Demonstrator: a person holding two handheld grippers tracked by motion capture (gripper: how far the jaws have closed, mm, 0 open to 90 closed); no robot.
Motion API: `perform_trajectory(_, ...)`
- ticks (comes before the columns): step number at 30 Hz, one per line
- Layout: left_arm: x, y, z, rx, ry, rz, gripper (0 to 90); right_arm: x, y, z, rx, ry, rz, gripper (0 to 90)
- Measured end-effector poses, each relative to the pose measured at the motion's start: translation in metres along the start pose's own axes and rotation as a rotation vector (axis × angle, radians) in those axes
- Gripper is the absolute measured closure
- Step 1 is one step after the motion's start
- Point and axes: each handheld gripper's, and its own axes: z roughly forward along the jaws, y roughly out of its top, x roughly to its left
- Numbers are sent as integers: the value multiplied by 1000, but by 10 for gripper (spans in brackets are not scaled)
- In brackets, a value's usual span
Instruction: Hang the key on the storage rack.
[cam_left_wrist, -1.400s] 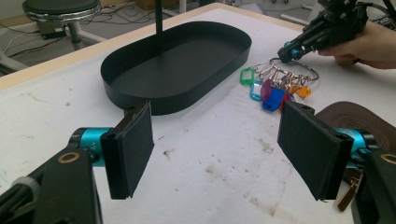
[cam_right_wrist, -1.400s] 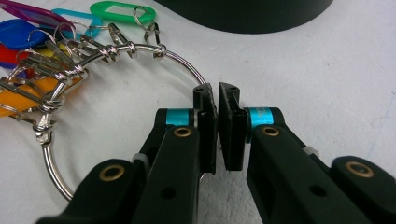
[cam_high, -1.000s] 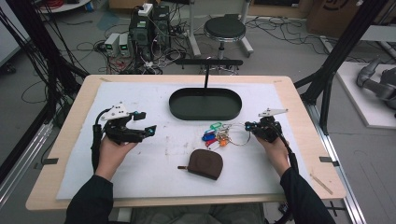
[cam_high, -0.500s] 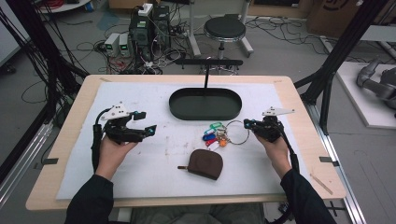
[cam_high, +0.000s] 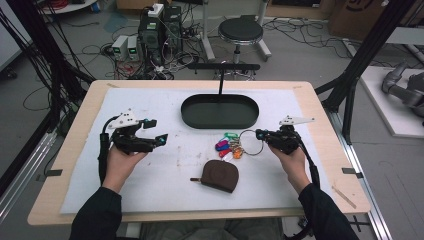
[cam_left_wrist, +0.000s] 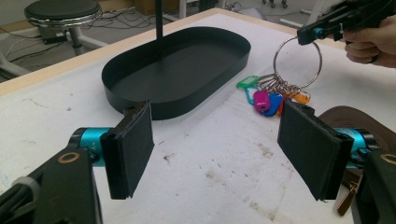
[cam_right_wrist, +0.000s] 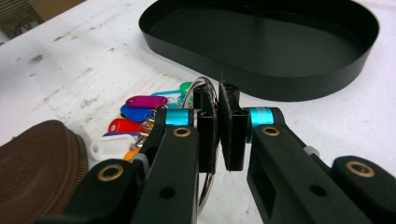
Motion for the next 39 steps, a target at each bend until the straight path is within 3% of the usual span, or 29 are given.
perform_trajectory(5,0,0,0,1,-1,1,267,2,-1,1,17,9,3,858)
perform_trajectory(13,0,0,-2,-2,0,-2,267,11,3,1,28,-9,-36,869)
perform_trajectory(22,2,0,-5,-22,-17,-24,266,13,24,-17,-1,-24,-93,877)
perform_trajectory(39,-4,-3,-11,-53,-51,-7,266,7,66,-46,-7,42,-186,878)
